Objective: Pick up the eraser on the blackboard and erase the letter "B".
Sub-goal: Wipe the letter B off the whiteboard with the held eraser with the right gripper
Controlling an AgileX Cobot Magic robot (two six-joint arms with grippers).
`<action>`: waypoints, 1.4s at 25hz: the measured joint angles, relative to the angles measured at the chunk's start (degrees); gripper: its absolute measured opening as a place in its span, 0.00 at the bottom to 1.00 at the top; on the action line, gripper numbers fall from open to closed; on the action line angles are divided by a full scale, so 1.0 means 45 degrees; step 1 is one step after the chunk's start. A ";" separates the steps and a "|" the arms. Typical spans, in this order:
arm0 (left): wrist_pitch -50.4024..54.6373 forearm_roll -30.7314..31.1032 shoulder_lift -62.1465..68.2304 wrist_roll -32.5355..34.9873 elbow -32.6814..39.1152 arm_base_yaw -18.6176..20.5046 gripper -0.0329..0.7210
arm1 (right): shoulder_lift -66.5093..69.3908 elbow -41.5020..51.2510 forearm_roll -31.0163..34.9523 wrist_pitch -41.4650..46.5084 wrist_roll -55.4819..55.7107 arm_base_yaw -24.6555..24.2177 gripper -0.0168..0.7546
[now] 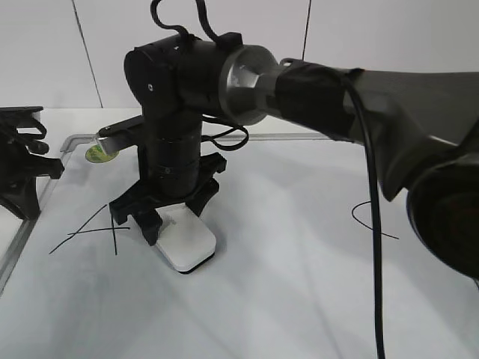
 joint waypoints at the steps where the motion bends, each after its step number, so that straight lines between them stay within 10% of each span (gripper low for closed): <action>1: 0.0000 0.0000 0.0000 0.0000 0.0000 0.0000 0.07 | 0.0009 0.0000 0.0000 0.0000 0.0020 0.0000 0.76; 18: -0.0054 -0.0029 0.0021 0.0000 0.0000 0.0000 0.07 | 0.0157 -0.0168 0.0171 -0.0365 0.1052 -0.2300 0.76; 35: -0.0072 -0.0047 0.0021 0.0074 0.0000 0.0000 0.07 | 0.1117 -0.2014 0.0630 0.0566 0.0378 -0.1943 0.76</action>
